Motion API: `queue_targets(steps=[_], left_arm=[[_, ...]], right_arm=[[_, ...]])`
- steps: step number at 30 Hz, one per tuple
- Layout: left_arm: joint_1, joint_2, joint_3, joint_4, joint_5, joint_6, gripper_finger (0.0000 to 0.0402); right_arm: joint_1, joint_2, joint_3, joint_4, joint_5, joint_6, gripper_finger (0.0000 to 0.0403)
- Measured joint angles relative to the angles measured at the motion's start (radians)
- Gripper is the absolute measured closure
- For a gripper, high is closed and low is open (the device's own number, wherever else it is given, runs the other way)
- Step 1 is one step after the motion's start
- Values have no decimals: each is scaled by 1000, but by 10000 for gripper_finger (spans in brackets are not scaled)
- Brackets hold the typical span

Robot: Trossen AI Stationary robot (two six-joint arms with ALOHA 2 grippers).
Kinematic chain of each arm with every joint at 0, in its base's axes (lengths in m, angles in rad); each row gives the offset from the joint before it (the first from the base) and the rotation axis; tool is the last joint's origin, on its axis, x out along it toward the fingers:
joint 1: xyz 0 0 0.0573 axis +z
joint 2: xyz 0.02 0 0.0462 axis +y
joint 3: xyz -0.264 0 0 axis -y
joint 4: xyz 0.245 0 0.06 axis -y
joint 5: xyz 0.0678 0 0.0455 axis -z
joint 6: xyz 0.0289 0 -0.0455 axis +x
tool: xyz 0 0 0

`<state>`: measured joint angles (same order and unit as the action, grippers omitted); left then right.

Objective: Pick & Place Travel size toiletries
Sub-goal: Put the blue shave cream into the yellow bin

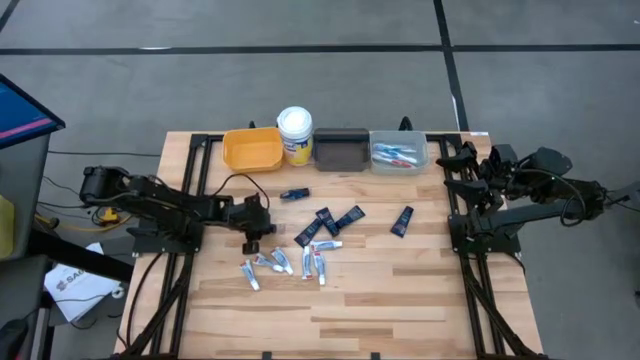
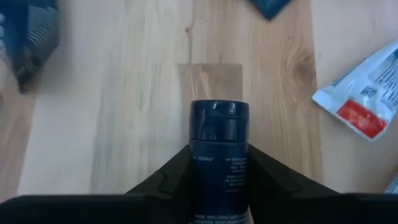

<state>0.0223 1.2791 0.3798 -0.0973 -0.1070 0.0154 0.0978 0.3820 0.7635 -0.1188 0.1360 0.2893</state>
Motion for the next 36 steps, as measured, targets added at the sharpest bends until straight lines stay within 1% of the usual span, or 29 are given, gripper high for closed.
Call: queue_targets(steps=[2,5,9,14,17,21,25,28,31,36], left_arm=[[0,-24,0,10,-8,-24,290],[0,-68,1,25,-55,-50,289],[14,-143,20,36,-180,-51,292],[98,-229,52,82,-365,-53,291],[186,-267,64,146,-426,-39,292],[326,-280,65,239,-415,32,293],[463,-276,66,265,-400,51,293],[557,-260,66,268,-354,52,293],[624,-232,66,272,-312,52,293],[691,-173,66,276,-305,57,292]], right_arm=[[0,0,0,0,0,0,117],[0,0,0,0,0,0,117],[0,0,0,-1,0,0,117],[0,0,0,-1,0,0,117],[0,0,0,-1,0,0,117],[-1,0,0,-2,0,0,117],[-1,0,0,-2,0,0,117],[-1,0,0,-2,10,0,117],[-1,0,0,-2,28,0,117],[-1,0,0,-2,47,0,117]])
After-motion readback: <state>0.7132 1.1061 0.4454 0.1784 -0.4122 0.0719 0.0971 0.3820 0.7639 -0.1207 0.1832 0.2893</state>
